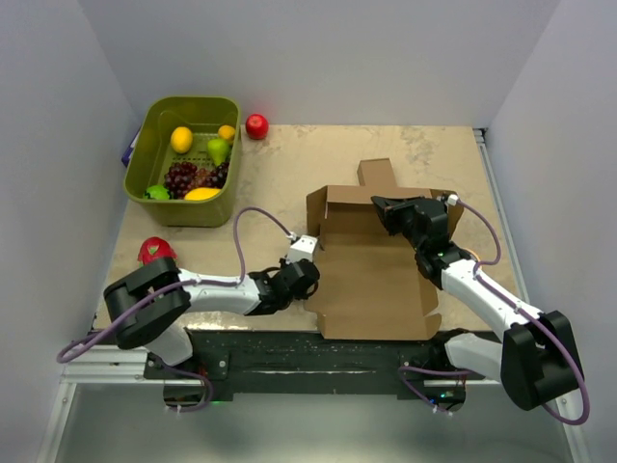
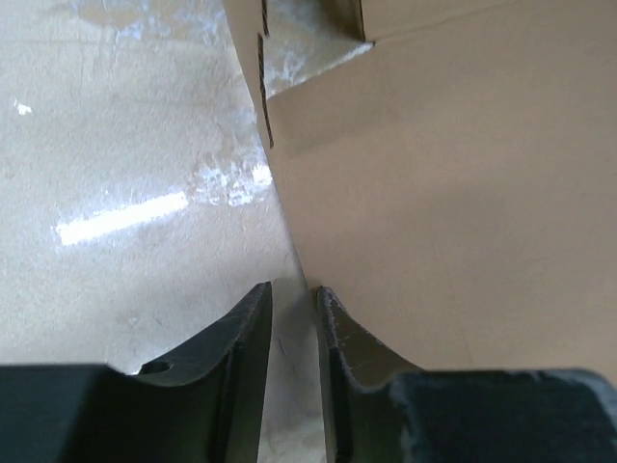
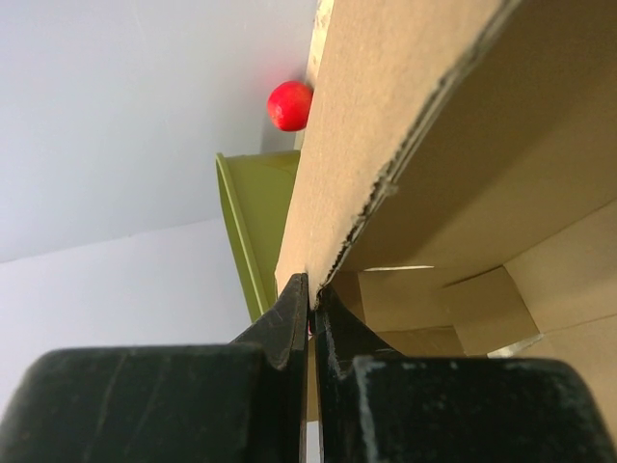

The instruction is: Fold the paper box

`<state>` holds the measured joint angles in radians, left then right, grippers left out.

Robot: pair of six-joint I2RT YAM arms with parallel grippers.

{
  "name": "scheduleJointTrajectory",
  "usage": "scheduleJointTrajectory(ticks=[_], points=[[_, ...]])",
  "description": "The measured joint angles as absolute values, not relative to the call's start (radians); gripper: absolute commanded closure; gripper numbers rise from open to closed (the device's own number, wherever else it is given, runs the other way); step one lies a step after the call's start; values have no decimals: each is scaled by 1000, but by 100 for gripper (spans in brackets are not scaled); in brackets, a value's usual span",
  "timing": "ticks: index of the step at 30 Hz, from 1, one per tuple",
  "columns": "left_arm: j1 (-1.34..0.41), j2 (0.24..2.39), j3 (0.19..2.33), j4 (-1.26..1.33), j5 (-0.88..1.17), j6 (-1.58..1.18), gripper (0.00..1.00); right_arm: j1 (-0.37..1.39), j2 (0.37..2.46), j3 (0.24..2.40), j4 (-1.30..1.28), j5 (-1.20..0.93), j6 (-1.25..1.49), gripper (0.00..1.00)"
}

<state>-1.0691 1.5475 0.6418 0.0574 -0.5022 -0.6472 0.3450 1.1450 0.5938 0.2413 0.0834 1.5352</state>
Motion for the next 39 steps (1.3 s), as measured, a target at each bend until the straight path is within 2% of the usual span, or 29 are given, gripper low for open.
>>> scheduleJointTrajectory(ticks=[6,9,12,16,21,25,29,32,39], points=[[-1130,1636,741,-44,-602,-645,74,345,1145,588,251,80,1536,100],[-1163,1671,782,-91,-663,-644,72,345,1145,587,253,80,1536,100],[-1180,1687,799,-110,-696,-644,64,345,1145,587,254,78,1536,100],[-1179,1654,790,-113,-679,-630,47,345,1144,587,254,76,1536,100],[-1179,1483,786,-119,-643,-595,41,345,1143,587,252,75,1536,100],[-1146,1383,807,-108,-615,-560,44,345,1143,587,252,75,1536,100],[-1072,1382,827,-95,-584,-526,46,345,1143,587,252,73,1536,100],[-1033,1404,842,-92,-564,-493,51,345,1143,587,252,72,1536,100],[-1021,1511,929,-92,-549,-443,74,345,1143,585,253,64,1536,100]])
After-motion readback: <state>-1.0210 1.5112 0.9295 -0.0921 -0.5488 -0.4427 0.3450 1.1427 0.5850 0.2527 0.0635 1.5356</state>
